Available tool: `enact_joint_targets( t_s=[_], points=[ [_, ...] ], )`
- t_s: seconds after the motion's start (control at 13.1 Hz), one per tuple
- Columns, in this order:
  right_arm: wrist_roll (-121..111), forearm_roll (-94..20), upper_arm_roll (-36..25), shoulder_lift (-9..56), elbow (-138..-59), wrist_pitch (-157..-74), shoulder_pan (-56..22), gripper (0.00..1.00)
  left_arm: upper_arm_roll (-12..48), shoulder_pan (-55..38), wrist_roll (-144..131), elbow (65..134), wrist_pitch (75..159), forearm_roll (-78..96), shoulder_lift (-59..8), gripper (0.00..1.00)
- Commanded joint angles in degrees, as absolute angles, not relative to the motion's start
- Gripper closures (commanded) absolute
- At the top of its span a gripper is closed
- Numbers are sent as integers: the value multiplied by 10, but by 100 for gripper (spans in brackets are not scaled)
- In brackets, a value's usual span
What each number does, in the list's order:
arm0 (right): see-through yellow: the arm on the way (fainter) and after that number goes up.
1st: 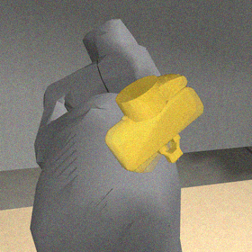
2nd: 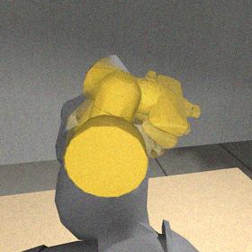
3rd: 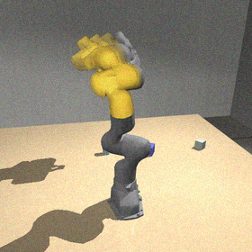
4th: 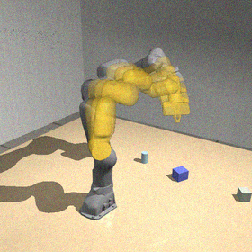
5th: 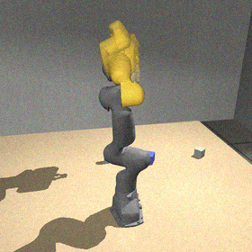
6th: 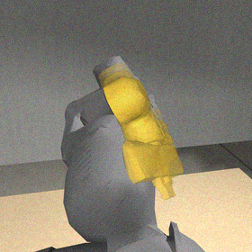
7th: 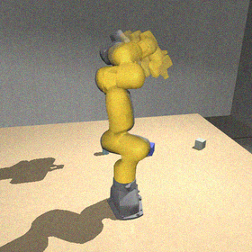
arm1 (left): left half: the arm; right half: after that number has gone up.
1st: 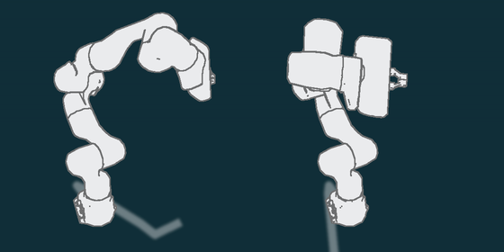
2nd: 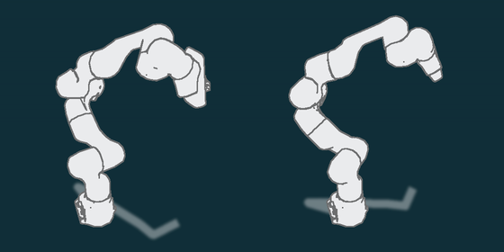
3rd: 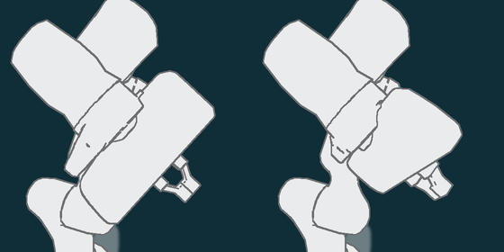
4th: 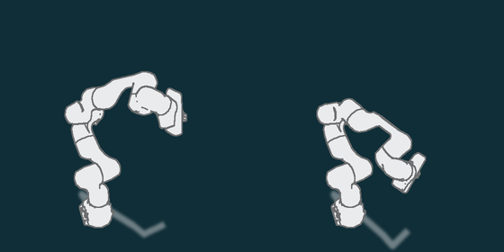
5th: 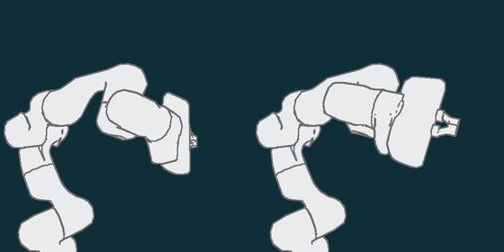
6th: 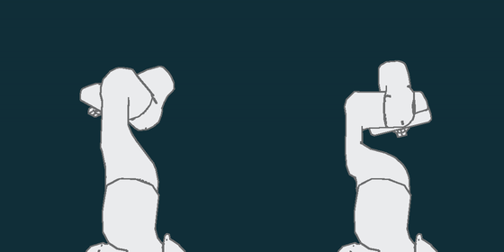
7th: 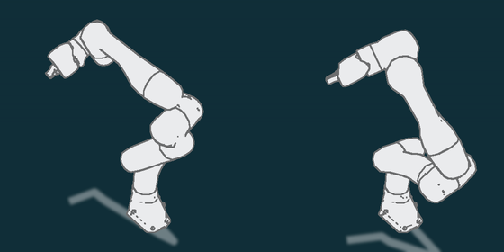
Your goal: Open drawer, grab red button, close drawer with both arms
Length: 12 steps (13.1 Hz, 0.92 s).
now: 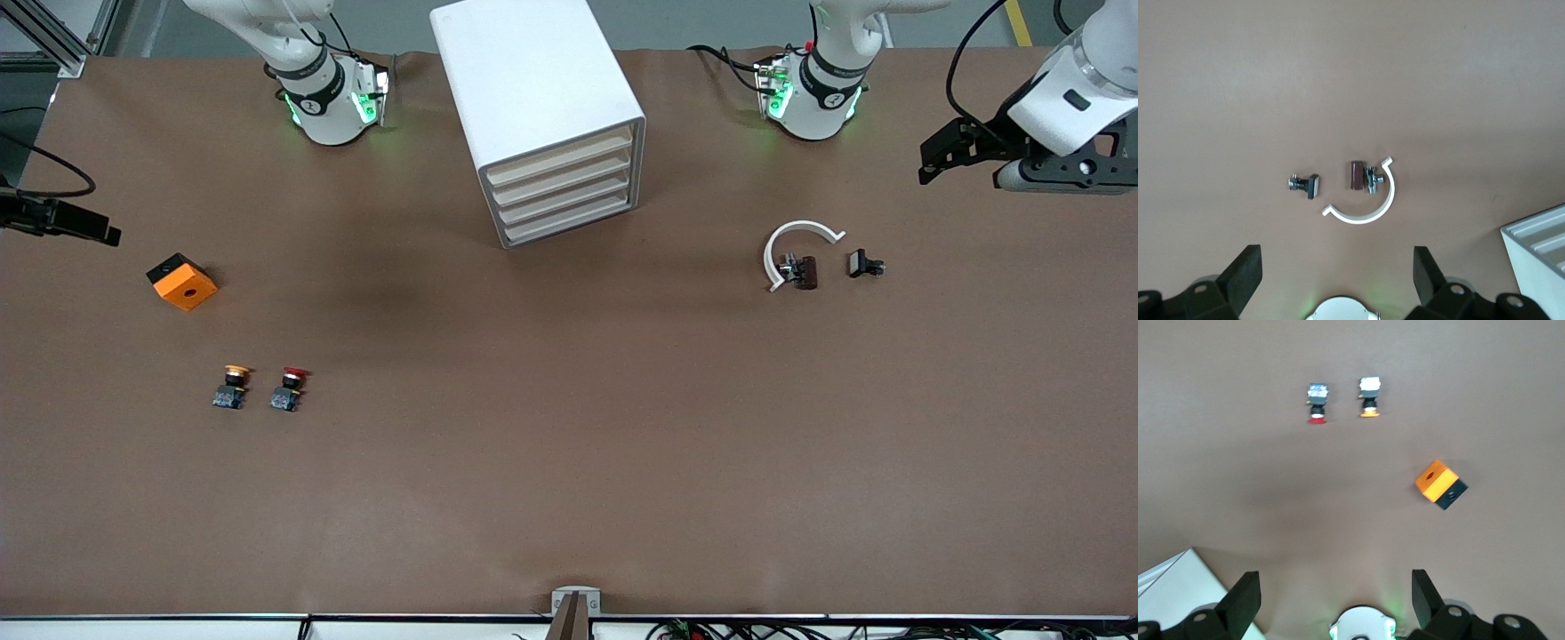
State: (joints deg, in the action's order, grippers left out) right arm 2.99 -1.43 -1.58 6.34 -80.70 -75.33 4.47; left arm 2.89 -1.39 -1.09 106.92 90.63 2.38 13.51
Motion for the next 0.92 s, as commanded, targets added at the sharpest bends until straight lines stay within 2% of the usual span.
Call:
enact_joint_targets(
  t_s=[0.0, 0.31, 0.46, 0.84],
  points=[
    [32, -22, -8, 44, -819, -751, 58, 0, 31, -13, -13, 997, 897, 11, 90, 0],
    [32, -11, -10, 47, -810, -750, 69, 0, 31, -9, -14, 956, 897, 10, 60, 0],
    [28, -12, -8, 48, -777, -751, 82, 0, 32, -8, -15, 953, 889, 10, 59, 0],
    [69, -17, 0, 19, -794, -746, 69, 0, 30, -6, -13, 945, 888, 18, 58, 0]
  ],
)
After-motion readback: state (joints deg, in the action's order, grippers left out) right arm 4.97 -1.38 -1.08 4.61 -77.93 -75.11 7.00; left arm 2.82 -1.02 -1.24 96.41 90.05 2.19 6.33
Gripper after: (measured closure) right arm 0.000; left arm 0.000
